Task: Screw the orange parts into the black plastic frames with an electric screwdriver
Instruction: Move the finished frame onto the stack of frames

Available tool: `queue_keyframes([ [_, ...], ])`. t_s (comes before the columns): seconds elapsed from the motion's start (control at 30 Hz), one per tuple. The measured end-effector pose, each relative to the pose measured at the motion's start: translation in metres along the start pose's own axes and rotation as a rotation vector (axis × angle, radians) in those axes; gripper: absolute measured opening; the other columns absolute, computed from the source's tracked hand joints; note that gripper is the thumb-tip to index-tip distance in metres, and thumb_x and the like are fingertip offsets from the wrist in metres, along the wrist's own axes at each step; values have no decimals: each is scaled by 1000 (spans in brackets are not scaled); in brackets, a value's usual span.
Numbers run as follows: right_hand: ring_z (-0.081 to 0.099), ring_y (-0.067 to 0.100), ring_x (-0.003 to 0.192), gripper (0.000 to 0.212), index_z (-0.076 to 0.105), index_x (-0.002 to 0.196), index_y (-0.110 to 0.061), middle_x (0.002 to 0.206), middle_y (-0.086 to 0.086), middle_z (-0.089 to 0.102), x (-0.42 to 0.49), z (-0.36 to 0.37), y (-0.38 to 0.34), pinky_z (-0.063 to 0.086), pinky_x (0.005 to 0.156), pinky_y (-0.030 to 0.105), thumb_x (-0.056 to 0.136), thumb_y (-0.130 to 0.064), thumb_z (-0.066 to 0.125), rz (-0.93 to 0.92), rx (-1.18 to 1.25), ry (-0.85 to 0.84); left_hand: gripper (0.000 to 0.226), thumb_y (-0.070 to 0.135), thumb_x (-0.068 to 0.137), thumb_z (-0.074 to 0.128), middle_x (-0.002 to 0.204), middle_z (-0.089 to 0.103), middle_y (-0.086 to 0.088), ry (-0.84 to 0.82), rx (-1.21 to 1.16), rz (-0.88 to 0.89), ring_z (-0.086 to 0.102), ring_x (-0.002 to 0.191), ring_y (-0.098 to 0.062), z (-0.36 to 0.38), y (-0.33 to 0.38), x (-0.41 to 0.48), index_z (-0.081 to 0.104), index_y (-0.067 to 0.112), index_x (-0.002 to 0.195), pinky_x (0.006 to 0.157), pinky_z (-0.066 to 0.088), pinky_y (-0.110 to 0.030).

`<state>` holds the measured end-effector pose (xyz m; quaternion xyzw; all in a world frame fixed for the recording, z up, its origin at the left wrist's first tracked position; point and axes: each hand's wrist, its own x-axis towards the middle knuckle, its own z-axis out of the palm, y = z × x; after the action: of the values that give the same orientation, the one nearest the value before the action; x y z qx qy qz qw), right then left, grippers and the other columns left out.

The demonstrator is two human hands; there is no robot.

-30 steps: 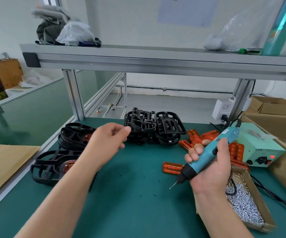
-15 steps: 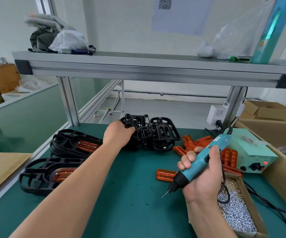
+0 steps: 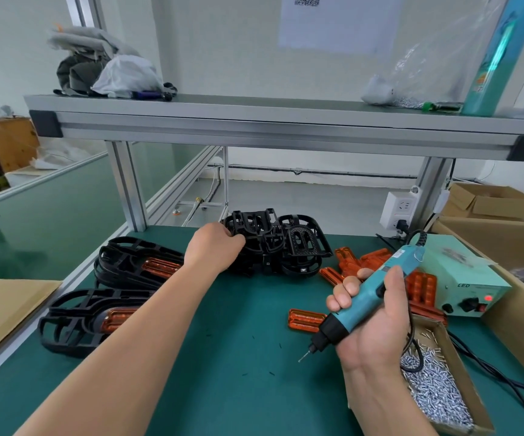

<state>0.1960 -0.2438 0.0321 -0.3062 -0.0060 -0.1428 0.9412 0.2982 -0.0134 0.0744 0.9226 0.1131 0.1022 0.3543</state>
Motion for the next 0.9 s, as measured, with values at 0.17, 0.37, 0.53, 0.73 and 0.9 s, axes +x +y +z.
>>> queue_keyframes([
  [0.17,43,16,56,43,59,90,-16,72,3,46,0,0,0,42,51,26,106,-56,52,3,-9,7,44,52,84,62,57,42,0,29,62,-7,40,54,-22,4,-1,0,42,17,67,54,34,-31],
  [0.37,45,16,55,43,60,90,-17,71,3,47,1,0,0,43,51,27,105,-56,53,5,-2,3,43,50,82,63,49,42,5,53,103,28,42,49,-22,3,2,-1,41,19,63,50,32,-26],
  [0.53,44,15,55,43,60,90,-16,72,3,46,1,0,0,43,50,27,105,-56,52,5,-3,9,28,24,78,64,56,37,-2,-25,82,26,35,56,-23,2,3,-3,42,15,63,53,27,-27],
  [0.73,44,15,55,44,59,89,-17,72,3,46,2,0,-1,43,50,26,105,-57,52,3,-3,14,10,12,78,58,65,60,-11,-11,41,9,52,59,-23,-1,2,-3,66,8,74,60,46,-34],
  [0.9,45,15,54,43,60,88,-17,71,3,47,3,-1,-2,44,51,27,104,-57,54,5,5,18,14,15,84,61,75,76,-8,58,106,72,70,68,-32,-9,-4,-8,75,14,88,64,60,-39],
])
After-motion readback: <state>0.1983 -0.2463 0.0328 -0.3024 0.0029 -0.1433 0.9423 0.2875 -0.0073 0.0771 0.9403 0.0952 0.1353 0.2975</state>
